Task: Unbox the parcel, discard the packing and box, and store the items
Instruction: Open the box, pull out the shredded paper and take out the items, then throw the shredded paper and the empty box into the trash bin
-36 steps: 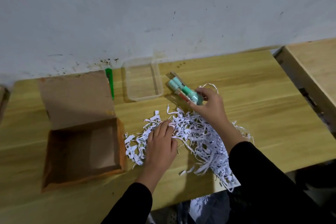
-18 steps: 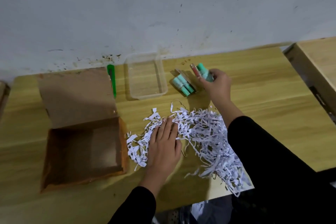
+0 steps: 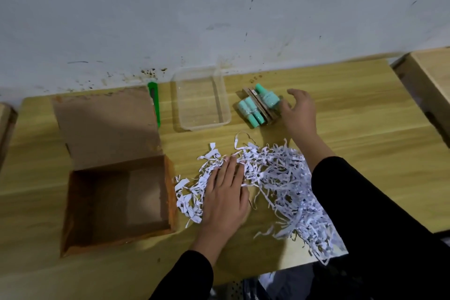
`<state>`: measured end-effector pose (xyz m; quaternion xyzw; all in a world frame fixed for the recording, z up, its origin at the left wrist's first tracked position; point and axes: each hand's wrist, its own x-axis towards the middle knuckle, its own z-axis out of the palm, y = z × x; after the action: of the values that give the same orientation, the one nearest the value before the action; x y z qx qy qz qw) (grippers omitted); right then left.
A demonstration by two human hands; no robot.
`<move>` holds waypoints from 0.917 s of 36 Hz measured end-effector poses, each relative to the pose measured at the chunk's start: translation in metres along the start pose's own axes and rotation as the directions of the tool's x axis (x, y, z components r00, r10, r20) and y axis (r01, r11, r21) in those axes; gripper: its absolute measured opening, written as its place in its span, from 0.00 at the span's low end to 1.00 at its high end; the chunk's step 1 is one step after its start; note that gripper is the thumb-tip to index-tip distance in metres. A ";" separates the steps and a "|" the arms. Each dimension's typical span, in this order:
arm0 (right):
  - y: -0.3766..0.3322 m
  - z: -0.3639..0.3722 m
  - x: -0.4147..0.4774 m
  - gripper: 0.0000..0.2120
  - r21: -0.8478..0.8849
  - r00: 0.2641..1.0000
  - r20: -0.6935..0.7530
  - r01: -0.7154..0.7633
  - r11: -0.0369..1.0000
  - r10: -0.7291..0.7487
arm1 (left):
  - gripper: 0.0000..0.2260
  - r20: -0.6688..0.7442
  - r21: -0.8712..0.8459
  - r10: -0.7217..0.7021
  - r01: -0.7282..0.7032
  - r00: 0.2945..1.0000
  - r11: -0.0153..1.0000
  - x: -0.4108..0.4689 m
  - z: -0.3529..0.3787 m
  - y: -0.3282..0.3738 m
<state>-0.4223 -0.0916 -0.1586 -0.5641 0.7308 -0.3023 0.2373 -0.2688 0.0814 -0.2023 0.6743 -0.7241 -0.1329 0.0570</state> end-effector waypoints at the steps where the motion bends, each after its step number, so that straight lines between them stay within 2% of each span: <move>1: 0.006 -0.005 -0.002 0.17 -0.021 1.000 -0.003 -0.001 1.000 0.001 | 0.22 0.004 0.001 0.001 -0.001 1.000 1.000 0.000 0.000 0.000; 5: 0.037 -0.023 -0.013 0.15 -0.200 0.992 0.115 0.081 0.976 -0.059 | 0.22 0.045 -0.004 -0.004 0.004 0.999 1.000 0.001 -0.002 0.000; 7: 0.048 -0.029 -0.023 0.14 -0.230 0.979 0.190 0.111 0.967 -0.067 | 0.22 0.052 -0.009 0.003 -0.003 0.999 1.000 0.001 -0.003 0.000; 12: 0.054 -0.038 -0.052 0.12 -0.157 0.968 0.221 0.160 0.975 -0.123 | 0.23 0.045 -0.028 0.011 -0.010 0.999 1.000 -0.001 -0.007 0.003; 17: 0.047 -0.050 -0.075 0.12 -0.134 0.915 0.363 0.239 0.962 -0.177 | 0.22 0.039 -0.085 0.015 -0.012 0.999 0.996 0.001 -0.017 0.008; 20: 0.044 -0.068 -0.090 0.15 -0.071 0.931 0.318 0.211 0.975 -0.179 | 0.21 0.032 -0.141 0.052 -0.047 0.998 0.989 -0.001 -0.028 0.009; 23: 0.052 -0.091 -0.109 0.20 -0.030 0.957 0.224 0.196 0.980 -0.185 | 0.23 -0.068 -0.198 0.091 -0.103 0.994 0.975 -0.011 -0.041 0.007; 25: 0.061 -0.105 -0.126 0.25 -0.012 0.965 0.192 0.182 0.983 -0.177 | 0.24 -0.150 -0.186 0.064 -0.091 0.987 0.978 -0.017 -0.045 0.003; 27: 0.074 -0.116 -0.143 0.33 0.005 0.971 0.190 0.148 0.989 -0.146 | 0.26 -0.194 -0.177 -0.005 -0.030 0.981 0.984 -0.021 -0.043 -0.004; 30: 0.100 -0.121 -0.164 0.49 -0.068 0.968 0.219 0.138 0.988 -0.120 | 0.31 -0.198 -0.264 -0.174 0.118 0.965 0.957 -0.024 -0.031 -0.014; 33: 0.122 -0.118 -0.176 0.57 -0.163 0.956 0.276 0.151 0.975 -0.102 | 0.36 -0.178 -0.345 -0.291 0.217 0.940 0.913 -0.024 -0.018 -0.017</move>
<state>-0.5422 0.1216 -0.1614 -0.6648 0.6791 -0.1706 0.2605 -0.2454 0.1020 -0.1877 0.7555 -0.5873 -0.1778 0.2296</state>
